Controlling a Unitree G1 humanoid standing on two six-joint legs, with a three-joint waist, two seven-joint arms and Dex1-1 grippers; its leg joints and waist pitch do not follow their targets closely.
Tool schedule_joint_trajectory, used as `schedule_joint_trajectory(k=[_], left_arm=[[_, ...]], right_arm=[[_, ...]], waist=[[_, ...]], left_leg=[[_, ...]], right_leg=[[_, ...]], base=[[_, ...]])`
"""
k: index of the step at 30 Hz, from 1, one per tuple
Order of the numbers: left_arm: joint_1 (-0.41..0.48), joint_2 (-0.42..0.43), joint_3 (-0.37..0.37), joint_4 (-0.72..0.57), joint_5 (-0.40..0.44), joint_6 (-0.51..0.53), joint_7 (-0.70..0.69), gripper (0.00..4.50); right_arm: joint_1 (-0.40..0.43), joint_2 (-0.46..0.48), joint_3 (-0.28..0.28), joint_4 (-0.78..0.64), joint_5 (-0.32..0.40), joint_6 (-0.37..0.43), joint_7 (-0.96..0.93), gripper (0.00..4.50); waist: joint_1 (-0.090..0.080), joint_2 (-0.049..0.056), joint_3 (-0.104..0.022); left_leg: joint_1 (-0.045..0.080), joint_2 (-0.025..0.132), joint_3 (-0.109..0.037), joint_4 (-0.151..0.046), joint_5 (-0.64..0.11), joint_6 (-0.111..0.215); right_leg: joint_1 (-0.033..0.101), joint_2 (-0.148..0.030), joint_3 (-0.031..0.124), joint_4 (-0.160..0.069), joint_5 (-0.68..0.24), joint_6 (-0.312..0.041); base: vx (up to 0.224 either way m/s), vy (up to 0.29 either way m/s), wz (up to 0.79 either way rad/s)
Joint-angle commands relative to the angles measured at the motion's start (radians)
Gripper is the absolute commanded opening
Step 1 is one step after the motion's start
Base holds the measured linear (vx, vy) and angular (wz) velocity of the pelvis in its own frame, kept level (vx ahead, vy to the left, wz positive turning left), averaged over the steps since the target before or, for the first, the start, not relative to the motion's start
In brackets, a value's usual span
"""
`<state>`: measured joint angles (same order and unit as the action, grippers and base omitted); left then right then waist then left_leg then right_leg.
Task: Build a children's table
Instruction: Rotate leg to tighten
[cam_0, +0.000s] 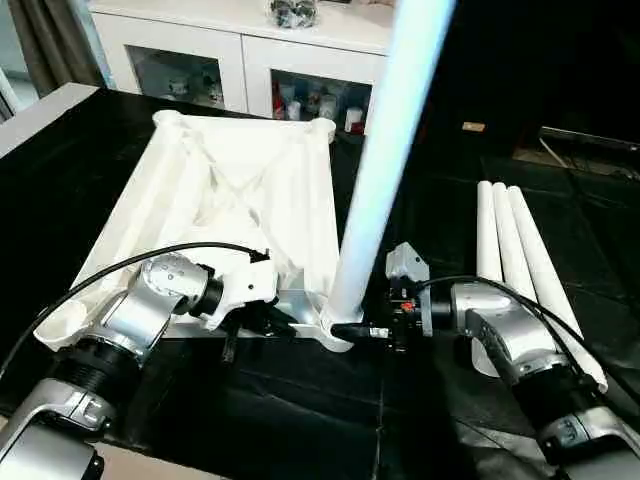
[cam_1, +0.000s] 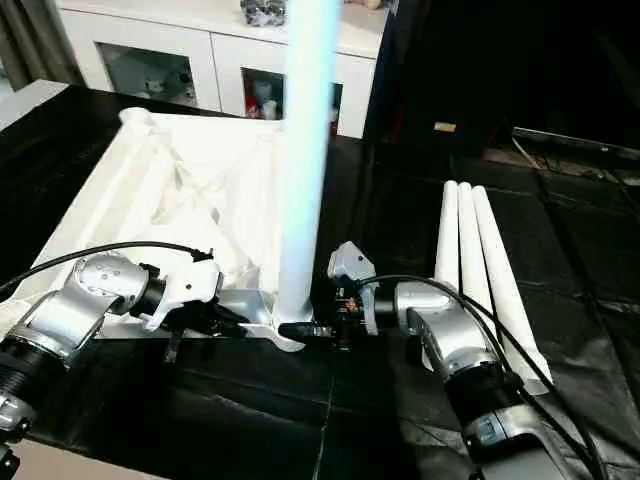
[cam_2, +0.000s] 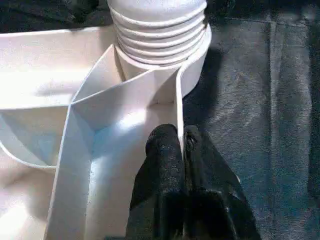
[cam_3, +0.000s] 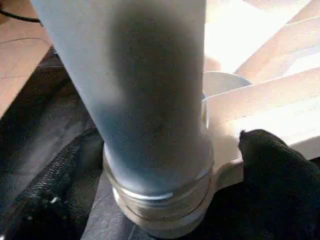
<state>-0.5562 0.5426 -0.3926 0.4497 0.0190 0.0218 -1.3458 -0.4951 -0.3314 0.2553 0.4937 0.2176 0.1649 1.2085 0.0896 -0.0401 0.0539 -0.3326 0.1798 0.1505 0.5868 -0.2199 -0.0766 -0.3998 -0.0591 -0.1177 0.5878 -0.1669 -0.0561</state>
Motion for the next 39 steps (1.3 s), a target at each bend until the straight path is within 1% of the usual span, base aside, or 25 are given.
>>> schedule_joint_trajectory(k=[1,3,4,7,8,9,12,14,15,16,20,23,25,26,27,28,29,30,31,32,34,35,36,38,39], left_arm=[[0.004,0.002,-0.046,-0.009,0.028,-0.014,-0.042,0.00],[0.002,0.003,-0.046,-0.005,0.027,-0.018,-0.049,0.00],[0.001,0.003,-0.046,-0.004,0.026,-0.019,-0.051,0.00],[-0.001,0.005,-0.049,-0.003,0.025,-0.022,-0.055,0.00],[0.000,0.006,-0.050,-0.002,0.026,-0.023,-0.056,0.00],[0.000,0.006,-0.051,-0.002,0.027,-0.024,-0.057,0.00],[0.001,0.005,-0.051,-0.002,0.030,-0.021,-0.057,0.00],[0.001,0.004,-0.050,0.000,0.032,-0.019,-0.057,0.00],[0.001,0.004,-0.050,0.000,0.032,-0.019,-0.057,0.00],[0.001,0.003,-0.049,0.002,0.031,-0.014,-0.058,0.00],[0.001,0.000,-0.046,0.006,0.027,0.003,-0.054,0.00],[0.001,-0.007,-0.038,0.011,0.024,0.021,-0.035,0.00],[0.000,-0.023,-0.023,0.013,0.014,0.058,-0.009,0.00],[-0.003,-0.052,0.006,0.006,-0.007,0.118,0.039,0.00],[-0.005,-0.070,0.020,0.000,-0.015,0.150,0.071,0.00],[-0.006,-0.075,0.024,-0.001,-0.016,0.158,0.082,0.00],[-0.009,-0.095,0.037,-0.004,-0.019,0.180,0.121,0.00],[-0.013,-0.124,0.057,-0.007,-0.025,0.222,0.174,0.00],[-0.019,-0.154,0.074,-0.005,-0.026,0.252,0.230,0.00],[-0.022,-0.170,0.081,-0.003,-0.025,0.265,0.260,0.00],[-0.032,-0.206,0.097,-0.004,-0.021,0.309,0.324,0.00],[-0.043,-0.239,0.113,0.002,-0.015,0.336,0.385,0.00],[-0.044,-0.242,0.114,0.003,-0.014,0.339,0.392,0.00],[-0.065,-0.298,0.136,0.012,-0.001,0.384,0.484,0.00],[-0.079,-0.337,0.149,0.013,0.008,0.417,0.544,0.00]], right_arm=[[-0.023,-0.017,0.003,0.016,-0.003,0.003,0.018,4.00],[-0.031,-0.018,0.003,0.027,-0.002,0.001,0.029,3.69],[-0.033,-0.018,0.004,0.031,-0.002,0.000,0.032,3.69],[-0.045,-0.015,0.002,0.059,-0.007,-0.013,0.041,3.44],[-0.048,-0.014,0.000,0.069,-0.008,-0.015,0.045,3.44],[-0.051,-0.011,-0.001,0.079,-0.010,-0.016,0.050,3.25],[-0.049,-0.008,-0.001,0.084,-0.012,-0.017,0.054,3.10],[-0.050,-0.006,-0.002,0.089,-0.009,-0.017,0.057,2.87],[-0.049,-0.006,-0.002,0.089,-0.009,-0.017,0.057,2.85],[-0.046,-0.004,-0.002,0.091,-0.007,-0.015,0.059,2.85],[-0.030,0.001,0.000,0.094,-0.007,-0.010,0.057,2.76],[-0.015,0.008,-0.013,0.089,0.005,0.002,0.048,2.75],[0.001,0.020,-0.030,0.074,0.021,0.023,0.024,2.75],[0.033,0.044,-0.055,0.040,0.040,0.049,-0.038,2.75],[0.051,0.060,-0.066,0.023,0.044,0.064,-0.081,2.75],[0.057,0.066,-0.069,0.019,0.045,0.069,-0.096,2.75],[0.073,0.086,-0.076,0.014,0.033,0.061,-0.155,2.75],[0.095,0.115,-0.082,0.009,0.021,0.047,-0.221,2.75],[0.110,0.150,-0.088,0.013,0.005,0.050,-0.301,2.75],[0.116,0.169,-0.091,0.017,-0.003,0.058,-0.344,2.74],[0.125,0.215,-0.098,0.035,-0.015,0.043,-0.421,2.74],[0.122,0.253,-0.104,0.064,-0.027,0.034,-0.490,2.74],[0.121,0.257,-0.105,0.067,-0.029,0.033,-0.497,2.74],[0.089,0.317,-0.128,0.142,-0.063,0.015,-0.655,2.74],[0.061,0.354,-0.149,0.184,-0.082,0.013,-0.759,2.74]], waist=[[-0.003,0.007,-0.064],[-0.002,0.007,-0.063],[-0.001,0.006,-0.063],[-0.001,0.008,-0.065],[-0.002,0.007,-0.066],[-0.002,0.008,-0.066],[-0.002,0.006,-0.067],[-0.001,0.007,-0.067],[-0.002,0.006,-0.066],[-0.001,0.009,-0.067],[-0.001,0.009,-0.067],[0.000,0.009,-0.067],[0.001,0.009,-0.066],[0.002,0.009,-0.064],[-0.001,0.008,-0.064],[-0.002,0.006,-0.062],[-0.004,0.008,-0.061],[-0.006,0.007,-0.059],[-0.008,0.003,-0.059],[-0.010,0.004,-0.057],[-0.018,0.002,-0.055],[-0.027,0.002,-0.052],[-0.029,0.002,-0.050],[-0.034,0.005,-0.050],[-0.046,0.009,-0.049]], left_leg=[[-0.009,0.062,-0.004,-0.064,-0.060,0.057],[-0.008,0.060,-0.003,-0.063,-0.072,0.052],[-0.009,0.059,-0.003,-0.062,-0.071,0.050],[-0.010,0.060,-0.004,-0.061,-0.056,0.051],[-0.009,0.061,-0.004,-0.061,-0.056,0.051],[-0.009,0.061,-0.004,-0.060,-0.058,0.052],[-0.010,0.061,-0.004,-0.060,-0.048,0.054],[-0.009,0.061,-0.003,-0.059,-0.050,0.054],[-0.010,0.060,-0.003,-0.060,-0.050,0.054],[-0.009,0.060,-0.004,-0.060,-0.052,0.053],[-0.010,0.060,-0.003,-0.059,-0.049,0.053],[-0.010,0.060,-0.003,-0.059,-0.048,0.053],[-0.008,0.061,-0.003,-0.060,-0.054,0.052],[-0.006,0.062,-0.004,-0.061,-0.059,0.046],[-0.007,0.063,-0.003,-0.062,-0.064,0.042],[-0.008,0.060,-0.006,-0.063,-0.081,0.033],[-0.008,0.058,-0.005,-0.064,-0.098,0.025],[-0.005,0.056,-0.005,-0.065,-0.117,0.018],[-0.006,0.056,-0.005,-0.065,-0.119,0.011],[-0.007,0.052,-0.007,-0.066,-0.135,0.007],[-0.008,0.048,-0.008,-0.066,-0.154,0.005],[-0.001,0.042,-0.006,-0.062,-0.184,0.009],[0.003,0.036,-0.006,-0.059,-0.197,0.015],[0.000,0.038,-0.008,-0.061,-0.199,0.011],[0.005,0.041,-0.013,-0.062,-0.233,0.001]], right_leg=[[0.069,-0.105,0.075,-0.055,-0.208,-0.175],[0.067,-0.105,0.075,-0.059,-0.243,-0.165],[0.068,-0.106,0.076,-0.060,-0.255,-0.158],[0.067,-0.103,0.074,-0.056,-0.241,-0.157],[0.066,-0.103,0.074,-0.056,-0.238,-0.160],[0.066,-0.103,0.074,-0.055,-0.234,-0.164],[0.067,-0.102,0.074,-0.053,-0.218,-0.168],[0.067,-0.103,0.074,-0.053,-0.221,-0.167],[0.067,-0.102,0.074,-0.053,-0.223,-0.167],[0.067,-0.103,0.074,-0.054,-0.227,-0.166],[0.067,-0.102,0.073,-0.053,-0.216,-0.169],[0.068,-0.103,0.074,-0.053,-0.217,-0.168],[0.066,-0.102,0.073,-0.055,-0.228,-0.167],[0.065,-0.105,0.073,-0.057,-0.236,-0.167],[0.066,-0.104,0.075,-0.058,-0.244,-0.162],[0.066,-0.105,0.072,-0.063,-0.284,-0.150],[0.065,-0.105,0.072,-0.070,-0.332,-0.133],[0.063,-0.105,0.071,-0.077,-0.375,-0.120],[0.064,-0.106,0.071,-0.077,-0.390,-0.113],[0.063,-0.106,0.067,-0.086,-0.444,-0.091],[0.062,-0.105,0.061,-0.094,-0.497,-0.067],[0.055,-0.104,0.056,-0.109,-0.573,-0.034],[0.051,-0.104,0.052,-0.120,-0.620,-0.016],[0.052,-0.103,0.049,-0.121,-0.629,-0.010],[0.049,-0.101,0.039,-0.126,-0.637,-0.005]], base=[[0.000,0.000,0.00],[0.000,0.000,0.00],[0.000,0.000,0.00],[0.000,0.000,0.00],[0.000,0.000,0.00],[0.000,0.000,0.00],[0.000,0.000,0.00],[0.000,0.000,0.00],[0.000,0.000,0.00],[0.000,0.000,0.00],[0.000,0.000,0.00],[0.000,0.000,0.00],[0.000,0.000,0.00],[0.000,0.000,0.00],[0.000,0.000,0.00],[0.000,0.000,0.00],[0.000,0.000,0.00],[0.000,0.000,0.00],[0.000,0.000,0.00],[0.000,0.000,0.00],[0.000,0.000,0.00],[0.000,0.000,0.00],[0.000,0.000,0.00],[0.000,0.000,0.00],[0.000,0.000,0.00]])
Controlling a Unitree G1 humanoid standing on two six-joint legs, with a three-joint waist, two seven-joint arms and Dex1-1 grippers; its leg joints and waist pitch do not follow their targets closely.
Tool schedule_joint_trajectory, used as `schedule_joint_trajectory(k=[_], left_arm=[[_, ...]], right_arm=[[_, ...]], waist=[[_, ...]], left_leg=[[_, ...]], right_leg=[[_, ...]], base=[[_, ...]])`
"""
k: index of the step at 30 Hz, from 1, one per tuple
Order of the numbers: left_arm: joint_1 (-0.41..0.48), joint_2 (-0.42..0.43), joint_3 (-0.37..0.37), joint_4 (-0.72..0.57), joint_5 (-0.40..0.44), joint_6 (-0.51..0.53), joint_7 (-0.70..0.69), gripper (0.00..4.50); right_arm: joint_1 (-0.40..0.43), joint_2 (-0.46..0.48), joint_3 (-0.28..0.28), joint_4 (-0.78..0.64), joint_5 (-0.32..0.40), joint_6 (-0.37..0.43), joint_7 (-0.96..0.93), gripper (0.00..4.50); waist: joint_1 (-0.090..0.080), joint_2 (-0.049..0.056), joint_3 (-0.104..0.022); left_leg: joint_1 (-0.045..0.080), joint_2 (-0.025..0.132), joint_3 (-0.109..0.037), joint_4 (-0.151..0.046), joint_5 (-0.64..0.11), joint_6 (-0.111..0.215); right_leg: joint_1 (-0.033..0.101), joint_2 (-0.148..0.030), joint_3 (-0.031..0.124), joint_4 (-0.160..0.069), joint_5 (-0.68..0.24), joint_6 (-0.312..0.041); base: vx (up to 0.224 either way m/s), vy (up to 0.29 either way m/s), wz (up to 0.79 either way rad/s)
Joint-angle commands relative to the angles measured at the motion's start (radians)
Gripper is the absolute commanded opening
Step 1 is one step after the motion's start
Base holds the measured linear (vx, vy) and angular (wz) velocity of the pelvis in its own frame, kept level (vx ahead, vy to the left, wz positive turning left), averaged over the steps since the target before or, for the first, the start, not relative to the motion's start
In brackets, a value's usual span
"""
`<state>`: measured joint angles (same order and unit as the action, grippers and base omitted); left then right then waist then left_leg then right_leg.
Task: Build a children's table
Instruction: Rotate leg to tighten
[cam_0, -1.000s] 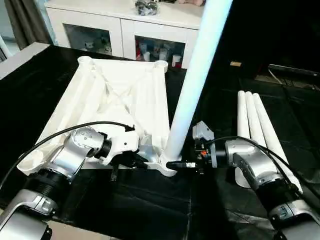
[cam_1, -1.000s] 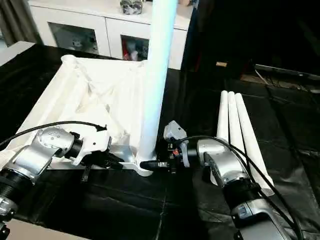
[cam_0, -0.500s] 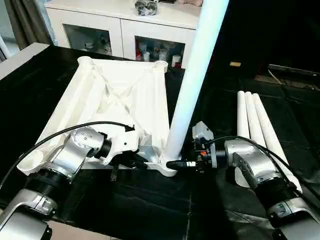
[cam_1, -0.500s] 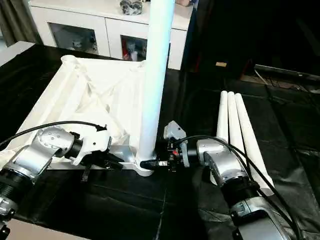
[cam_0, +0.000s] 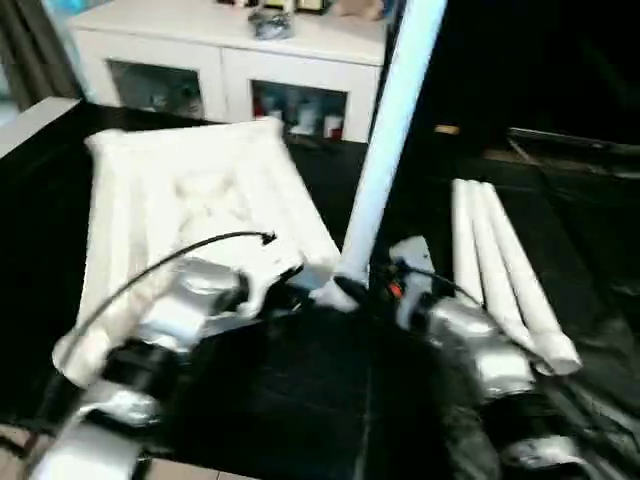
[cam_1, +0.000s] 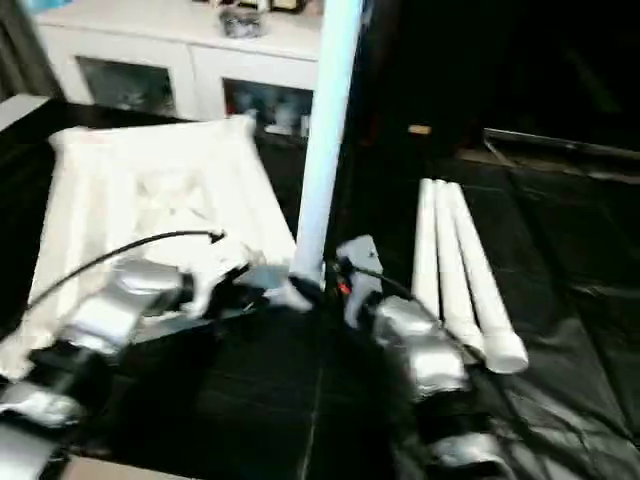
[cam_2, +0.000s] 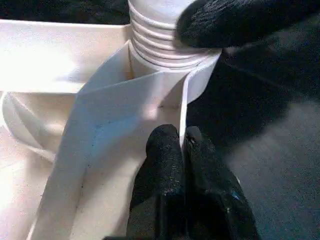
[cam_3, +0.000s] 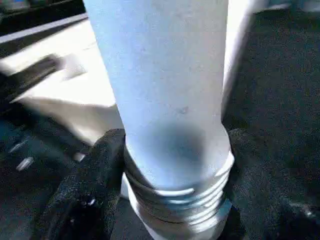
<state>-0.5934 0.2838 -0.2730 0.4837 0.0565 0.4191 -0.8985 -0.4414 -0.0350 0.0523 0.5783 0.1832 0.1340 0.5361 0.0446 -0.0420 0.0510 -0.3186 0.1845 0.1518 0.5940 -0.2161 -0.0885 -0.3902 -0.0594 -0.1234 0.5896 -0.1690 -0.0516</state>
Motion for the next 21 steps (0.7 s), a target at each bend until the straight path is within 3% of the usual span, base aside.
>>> schedule_joint_trajectory(k=[1,3,5,8,9,10,14,17,18,21], left_arm=[[-0.044,-0.085,0.032,-0.022,-0.028,0.026,0.107,0.00],[-0.053,-0.109,0.037,-0.026,-0.017,0.045,0.150,0.00],[-0.057,-0.126,0.029,-0.049,0.003,0.075,0.191,0.00],[-0.054,-0.120,0.020,-0.059,0.009,0.075,0.182,0.00],[-0.054,-0.120,0.020,-0.059,0.009,0.075,0.182,0.00],[-0.052,-0.117,0.018,-0.060,0.010,0.073,0.180,0.00],[-0.034,-0.068,0.002,-0.063,0.021,0.036,0.127,0.00],[-0.021,-0.029,-0.014,-0.052,0.028,-0.009,0.087,0.00],[-0.013,-0.008,-0.024,-0.047,0.028,-0.045,0.055,0.00],[-0.005,0.013,-0.029,-0.041,0.024,-0.067,0.021,0.00]], right_arm=[[0.002,0.064,0.051,0.105,-0.052,0.046,-0.105,2.74],[-0.020,0.083,0.043,0.124,-0.062,0.051,-0.159,2.74],[-0.040,0.106,0.019,0.140,-0.061,0.051,-0.213,2.74],[-0.044,0.108,-0.006,0.148,-0.051,0.038,-0.234,2.74],[-0.044,0.108,-0.006,0.148,-0.051,0.038,-0.234,3.30],[-0.045,0.107,-0.011,0.150,-0.046,0.035,-0.237,3.44],[-0.048,0.093,-0.063,0.158,-0.017,-0.013,-0.235,3.79],[-0.032,0.067,-0.070,0.122,-0.010,-0.037,-0.205,3.96],[-0.020,0.050,-0.076,0.095,-0.002,-0.045,-0.180,4.09],[-0.004,0.026,-0.082,0.057,0.011,-0.048,-0.137,4.33]], waist=[[-0.001,0.011,-0.046],[-0.010,0.018,-0.050],[-0.012,0.014,-0.049],[-0.006,0.013,-0.057],[-0.005,0.012,-0.058],[-0.004,0.013,-0.059],[0.000,0.017,-0.062],[0.001,0.021,-0.063],[0.003,0.017,-0.069],[0.004,0.018,-0.069]], left_leg=[[-0.009,0.036,-0.014,-0.070,-0.237,0.012],[-0.006,0.045,-0.018,-0.074,-0.259,0.021],[-0.006,0.045,-0.017,-0.077,-0.262,0.028],[-0.015,0.047,-0.012,-0.078,-0.179,0.044],[-0.016,0.047,-0.011,-0.078,-0.165,0.047],[-0.017,0.048,-0.009,-0.077,-0.144,0.053],[-0.019,0.048,-0.007,-0.077,-0.101,0.062],[-0.018,0.051,-0.007,-0.077,-0.082,0.062],[-0.025,0.050,-0.007,-0.074,-0.055,0.068],[-0.027,0.053,-0.004,-0.070,-0.018,0.094]], right_leg=[[0.040,-0.101,0.045,-0.127,-0.635,-0.010],[0.047,-0.104,0.040,-0.127,-0.574,-0.024],[0.045,-0.104,0.047,-0.121,-0.541,-0.041],[0.052,-0.106,0.062,-0.101,-0.415,-0.080],[0.052,-0.105,0.064,-0.097,-0.393,-0.088],[0.054,-0.105,0.066,-0.092,-0.359,-0.102],[0.058,-0.105,0.069,-0.082,-0.289,-0.132],[0.059,-0.104,0.070,-0.076,-0.244,-0.154],[0.065,-0.104,0.072,-0.066,-0.191,-0.158],[0.060,-0.102,0.074,-0.056,-0.113,-0.185]], base=[[0.000,0.000,0.00],[0.000,0.000,0.00],[0.000,0.000,0.00],[0.000,0.000,0.00],[0.000,0.000,0.00],[0.000,0.000,0.00],[0.000,0.000,0.00],[0.000,0.000,0.00],[0.000,0.000,0.00],[0.000,0.000,0.00]])
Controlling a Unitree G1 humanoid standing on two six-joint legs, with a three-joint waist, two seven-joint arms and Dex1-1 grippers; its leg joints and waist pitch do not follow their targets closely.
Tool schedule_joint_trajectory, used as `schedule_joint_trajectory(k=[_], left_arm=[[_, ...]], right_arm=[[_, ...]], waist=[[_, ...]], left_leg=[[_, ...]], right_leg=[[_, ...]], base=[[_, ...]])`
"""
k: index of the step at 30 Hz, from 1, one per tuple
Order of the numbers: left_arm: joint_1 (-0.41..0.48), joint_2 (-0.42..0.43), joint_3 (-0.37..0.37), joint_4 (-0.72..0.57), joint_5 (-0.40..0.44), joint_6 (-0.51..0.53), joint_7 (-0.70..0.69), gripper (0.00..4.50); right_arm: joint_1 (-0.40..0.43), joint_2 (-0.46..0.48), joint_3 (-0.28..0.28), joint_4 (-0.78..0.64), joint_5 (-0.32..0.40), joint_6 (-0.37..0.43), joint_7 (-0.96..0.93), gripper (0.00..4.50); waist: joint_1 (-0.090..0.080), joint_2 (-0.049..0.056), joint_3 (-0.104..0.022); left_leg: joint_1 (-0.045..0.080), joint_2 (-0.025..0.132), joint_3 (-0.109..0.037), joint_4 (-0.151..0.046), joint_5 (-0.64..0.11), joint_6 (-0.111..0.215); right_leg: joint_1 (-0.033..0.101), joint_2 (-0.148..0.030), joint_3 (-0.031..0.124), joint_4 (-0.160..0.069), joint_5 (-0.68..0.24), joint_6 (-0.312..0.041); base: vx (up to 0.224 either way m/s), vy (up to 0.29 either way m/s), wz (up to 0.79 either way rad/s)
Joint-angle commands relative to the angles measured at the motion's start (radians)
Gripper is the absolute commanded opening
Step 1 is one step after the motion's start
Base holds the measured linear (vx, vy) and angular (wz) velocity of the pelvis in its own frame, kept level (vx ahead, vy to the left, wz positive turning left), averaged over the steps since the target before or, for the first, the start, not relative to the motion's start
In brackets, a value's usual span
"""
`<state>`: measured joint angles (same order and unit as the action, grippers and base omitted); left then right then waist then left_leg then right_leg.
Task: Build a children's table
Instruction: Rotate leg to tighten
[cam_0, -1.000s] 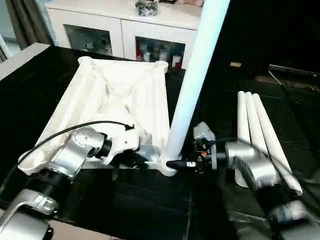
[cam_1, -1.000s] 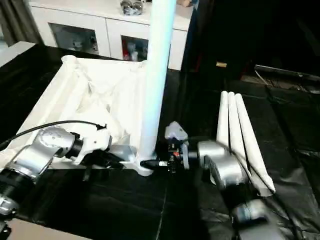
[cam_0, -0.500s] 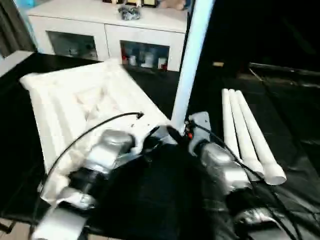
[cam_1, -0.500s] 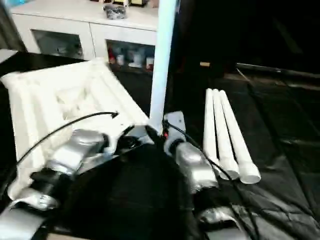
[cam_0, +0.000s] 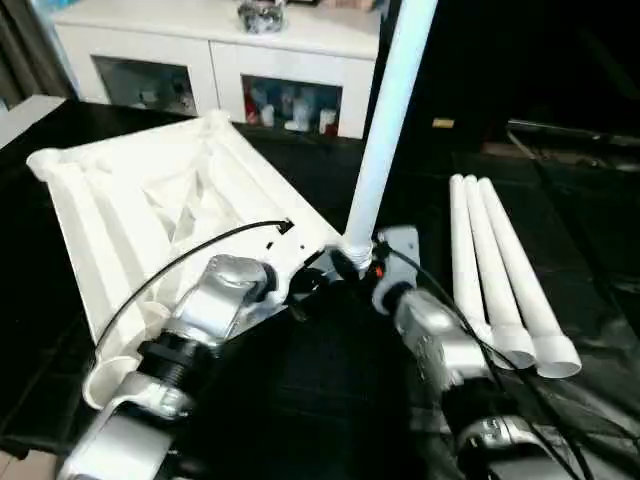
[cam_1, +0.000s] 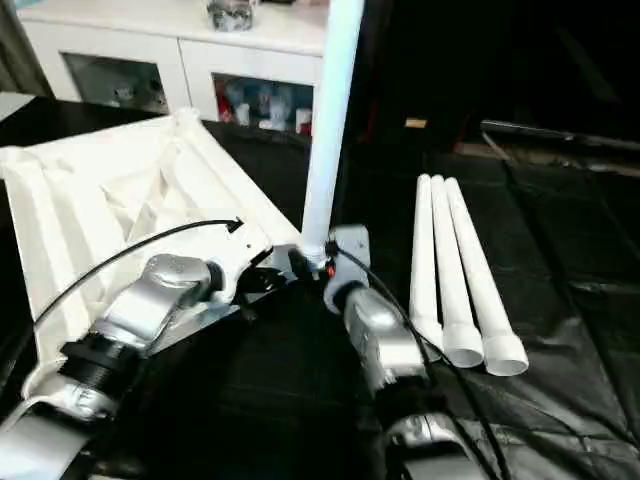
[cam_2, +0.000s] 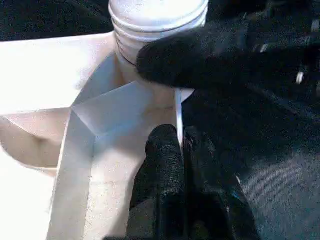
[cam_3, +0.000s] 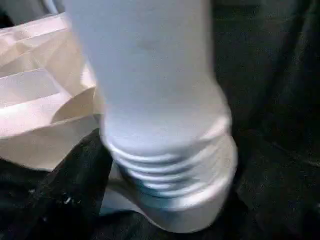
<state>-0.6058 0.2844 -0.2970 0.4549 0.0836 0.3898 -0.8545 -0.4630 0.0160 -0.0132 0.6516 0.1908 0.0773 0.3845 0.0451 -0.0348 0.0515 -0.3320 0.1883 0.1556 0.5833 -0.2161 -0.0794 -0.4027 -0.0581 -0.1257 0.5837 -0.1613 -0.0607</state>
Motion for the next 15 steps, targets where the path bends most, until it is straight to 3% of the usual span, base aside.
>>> schedule_joint_trajectory(k=[1,5,15], left_arm=[[0.010,0.018,-0.006,-0.010,-0.005,-0.044,-0.032,0.00],[0.028,0.072,-0.026,0.006,-0.013,-0.116,-0.120,0.00],[0.057,0.191,-0.053,0.033,-0.041,-0.281,-0.342,0.00]], right_arm=[[0.023,-0.033,-0.016,-0.028,0.007,0.008,0.030,4.41],[0.065,-0.123,0.008,-0.145,0.046,0.014,0.216,4.46],[0.085,-0.361,0.132,-0.322,0.088,0.112,0.640,4.46]], waist=[[0.006,0.011,-0.068],[0.018,0.011,-0.062],[0.024,0.003,-0.061]], left_leg=[[-0.012,0.048,-0.006,-0.059,-0.035,0.084],[-0.010,0.049,-0.004,-0.063,-0.090,0.070],[-0.011,0.045,-0.004,-0.060,-0.096,0.081]], right_leg=[[0.072,-0.103,0.076,-0.054,-0.143,-0.175],[0.070,-0.103,0.076,-0.068,-0.255,-0.137],[0.070,-0.099,0.072,-0.073,-0.310,-0.107]], base=[[0.000,0.000,0.00],[0.000,0.000,0.00],[0.000,0.000,0.00]])
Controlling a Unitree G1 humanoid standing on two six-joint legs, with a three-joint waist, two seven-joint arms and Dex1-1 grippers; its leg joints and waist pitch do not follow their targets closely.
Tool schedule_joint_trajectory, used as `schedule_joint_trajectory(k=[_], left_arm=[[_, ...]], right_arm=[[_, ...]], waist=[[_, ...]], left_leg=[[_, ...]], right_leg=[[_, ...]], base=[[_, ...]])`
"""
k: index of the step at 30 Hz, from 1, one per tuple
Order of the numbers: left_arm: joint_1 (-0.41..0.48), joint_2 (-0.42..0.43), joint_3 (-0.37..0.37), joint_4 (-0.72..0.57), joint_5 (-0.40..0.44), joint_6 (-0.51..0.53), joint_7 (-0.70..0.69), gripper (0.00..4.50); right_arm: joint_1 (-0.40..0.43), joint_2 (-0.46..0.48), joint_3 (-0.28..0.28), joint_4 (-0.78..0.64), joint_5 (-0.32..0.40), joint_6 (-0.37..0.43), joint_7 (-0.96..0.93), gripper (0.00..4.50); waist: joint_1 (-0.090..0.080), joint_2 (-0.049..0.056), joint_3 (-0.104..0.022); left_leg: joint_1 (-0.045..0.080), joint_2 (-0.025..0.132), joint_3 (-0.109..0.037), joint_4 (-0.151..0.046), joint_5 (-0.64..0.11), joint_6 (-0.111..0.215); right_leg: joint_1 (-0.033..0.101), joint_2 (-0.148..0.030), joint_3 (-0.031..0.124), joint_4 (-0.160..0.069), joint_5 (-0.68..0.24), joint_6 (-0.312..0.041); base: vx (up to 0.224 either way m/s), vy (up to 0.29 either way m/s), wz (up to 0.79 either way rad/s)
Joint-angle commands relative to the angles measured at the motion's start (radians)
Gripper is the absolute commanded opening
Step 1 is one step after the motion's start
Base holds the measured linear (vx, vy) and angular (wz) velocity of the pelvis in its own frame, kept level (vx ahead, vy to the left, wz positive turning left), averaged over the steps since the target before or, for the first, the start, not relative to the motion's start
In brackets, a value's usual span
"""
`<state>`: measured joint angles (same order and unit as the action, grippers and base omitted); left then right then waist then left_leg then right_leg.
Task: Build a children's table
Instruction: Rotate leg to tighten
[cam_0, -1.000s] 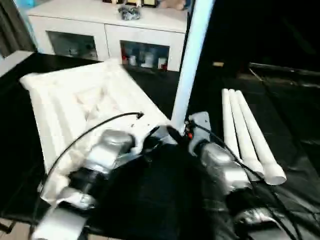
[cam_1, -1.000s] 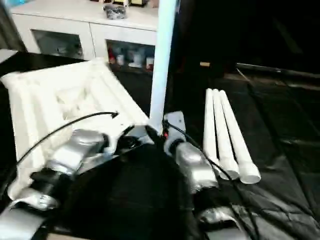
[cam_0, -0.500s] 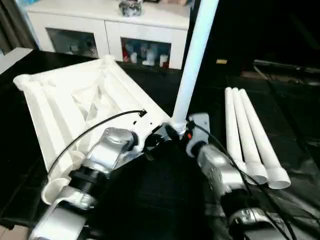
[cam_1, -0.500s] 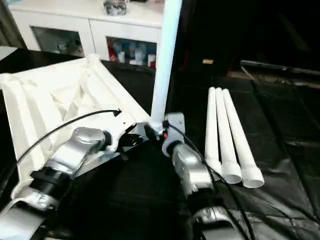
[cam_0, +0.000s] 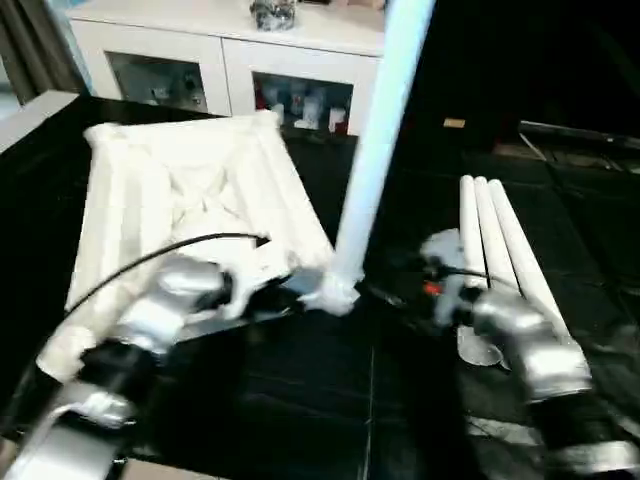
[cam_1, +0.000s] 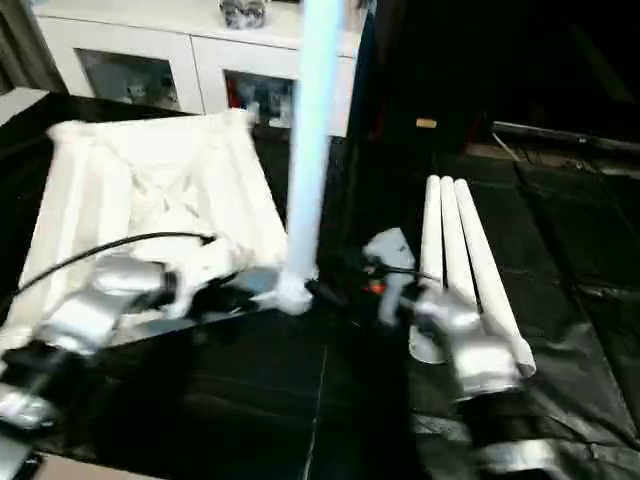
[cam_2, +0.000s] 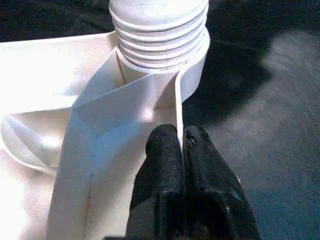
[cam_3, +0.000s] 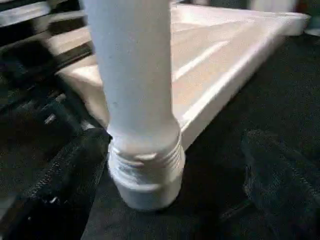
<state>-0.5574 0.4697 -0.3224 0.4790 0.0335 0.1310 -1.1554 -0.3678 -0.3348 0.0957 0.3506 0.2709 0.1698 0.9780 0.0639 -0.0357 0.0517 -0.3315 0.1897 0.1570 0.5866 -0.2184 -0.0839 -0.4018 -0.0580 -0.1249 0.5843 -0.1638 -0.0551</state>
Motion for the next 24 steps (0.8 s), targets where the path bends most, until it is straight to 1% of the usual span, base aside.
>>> schedule_joint_trajectory(k=[1,2,3,4,5,7,9,11,13,15,16,17,21,23,24], left_arm=[[0.013,0.019,-0.030,0.003,-0.002,-0.030,-0.078,0.00],[0.015,0.029,-0.032,-0.001,-0.009,-0.035,-0.102,0.00],[0.018,0.046,-0.038,-0.009,-0.022,-0.053,-0.148,0.00],[0.018,0.048,-0.039,-0.009,-0.024,-0.055,-0.154,0.00],[0.018,0.059,-0.047,-0.015,-0.028,-0.066,-0.180,0.00],[0.019,0.075,-0.060,-0.024,-0.033,-0.078,-0.223,0.00],[0.023,0.089,-0.077,-0.038,-0.035,-0.084,-0.261,0.00],[0.023,0.093,-0.087,-0.043,-0.031,-0.099,-0.279,0.00],[0.023,0.092,-0.093,-0.045,-0.027,-0.107,-0.283,0.00],[0.021,0.089,-0.096,-0.041,-0.023,-0.115,-0.289,0.00],[0.020,0.088,-0.096,-0.039,-0.022,-0.117,-0.290,0.00],[0.018,0.087,-0.096,-0.036,-0.020,-0.121,-0.293,0.00],[0.012,0.085,-0.099,-0.027,-0.018,-0.129,-0.295,0.00],[0.011,0.086,-0.100,-0.027,-0.017,-0.131,-0.300,0.00],[0.011,0.086,-0.101,-0.027,-0.017,-0.132,-0.300,0.00]], right_arm=[[-0.021,-0.030,0.041,-0.021,0.003,0.030,0.089,4.46],[-0.028,-0.042,0.052,-0.021,-0.001,0.038,0.117,4.46],[-0.045,-0.058,0.073,-0.006,-0.025,0.017,0.147,4.46],[-0.048,-0.060,0.075,-0.005,-0.028,0.015,0.150,4.46],[-0.061,-0.069,0.093,0.007,-0.035,0.012,0.180,4.46],[-0.079,-0.082,0.118,0.020,-0.044,0.016,0.227,4.46],[-0.097,-0.079,0.135,0.044,-0.053,0.005,0.255,4.46],[-0.115,-0.072,0.146,0.069,-0.052,-0.001,0.275,4.46],[-0.127,-0.062,0.150,0.086,-0.044,0.002,0.295,4.46],[-0.135,-0.059,0.159,0.095,-0.039,0.008,0.319,4.19],[-0.138,-0.059,0.163,0.098,-0.040,0.007,0.327,4.19],[-0.141,-0.060,0.170,0.102,-0.042,0.005,0.338,4.08],[-0.153,-0.049,0.177,0.133,-0.050,-0.016,0.355,3.71],[-0.163,-0.040,0.176,0.152,-0.050,-0.025,0.364,3.64],[-0.163,-0.039,0.176,0.153,-0.050,-0.026,0.365,3.49]], waist=[[0.007,0.003,-0.062],[0.007,0.005,-0.063],[0.008,0.005,-0.064],[0.008,0.005,-0.064],[0.008,0.004,-0.064],[0.011,0.006,-0.065],[0.016,0.007,-0.064],[0.028,0.007,-0.065],[0.035,0.007,-0.065],[0.038,0.006,-0.065],[0.040,0.006,-0.066],[0.041,0.005,-0.066],[0.042,0.004,-0.066],[0.044,0.006,-0.065],[0.044,0.006,-0.066]], left_leg=[[-0.012,0.044,-0.005,-0.063,-0.089,0.087],[-0.012,0.045,-0.007,-0.063,-0.082,0.085],[-0.012,0.048,-0.007,-0.063,-0.073,0.085],[-0.012,0.048,-0.007,-0.063,-0.073,0.085],[-0.011,0.049,-0.006,-0.062,-0.069,0.083],[-0.009,0.049,-0.005,-0.062,-0.068,0.082],[-0.009,0.051,-0.003,-0.061,-0.066,0.083],[-0.006,0.054,-0.002,-0.061,-0.060,0.077],[-0.003,0.055,0.000,-0.061,-0.065,0.072],[-0.006,0.055,-0.001,-0.061,-0.069,0.066],[-0.007,0.055,-0.002,-0.062,-0.069,0.062],[-0.007,0.054,-0.001,-0.061,-0.069,0.060],[-0.009,0.051,0.000,-0.059,-0.067,0.055],[-0.009,0.051,-0.001,-0.059,-0.071,0.053],[-0.008,0.051,-0.001,-0.059,-0.070,0.052]], right_leg=[[0.069,-0.100,0.071,-0.073,-0.308,-0.116],[0.070,-0.100,0.071,-0.071,-0.301,-0.120],[0.068,-0.101,0.072,-0.066,-0.276,-0.133],[0.068,-0.101,0.072,-0.066,-0.276,-0.133],[0.068,-0.100,0.072,-0.062,-0.251,-0.146],[0.067,-0.099,0.072,-0.058,-0.237,-0.158],[0.067,-0.100,0.074,-0.058,-0.230,-0.161],[0.065,-0.102,0.074,-0.056,-0.223,-0.169],[0.063,-0.101,0.074,-0.055,-0.223,-0.169],[0.065,-0.101,0.074,-0.054,-0.225,-0.166],[0.067,-0.102,0.074,-0.054,-0.232,-0.159],[0.067,-0.101,0.075,-0.054,-0.237,-0.153],[0.067,-0.102,0.075,-0.055,-0.255,-0.147],[0.065,-0.101,0.075,-0.056,-0.272,-0.139],[0.065,-0.101,0.075,-0.057,-0.272,-0.139]], base=[[0.000,0.000,0.00],[0.000,0.000,0.00],[0.000,0.000,0.00],[0.000,0.000,0.00],[0.000,0.000,0.00],[0.000,0.000,0.00],[0.000,0.000,0.00],[0.000,0.000,0.00],[0.000,0.000,0.00],[0.000,0.000,0.00],[0.000,0.000,0.00],[0.000,0.000,0.00],[0.000,0.000,0.00],[0.000,0.000,0.00],[0.000,0.000,0.00]])
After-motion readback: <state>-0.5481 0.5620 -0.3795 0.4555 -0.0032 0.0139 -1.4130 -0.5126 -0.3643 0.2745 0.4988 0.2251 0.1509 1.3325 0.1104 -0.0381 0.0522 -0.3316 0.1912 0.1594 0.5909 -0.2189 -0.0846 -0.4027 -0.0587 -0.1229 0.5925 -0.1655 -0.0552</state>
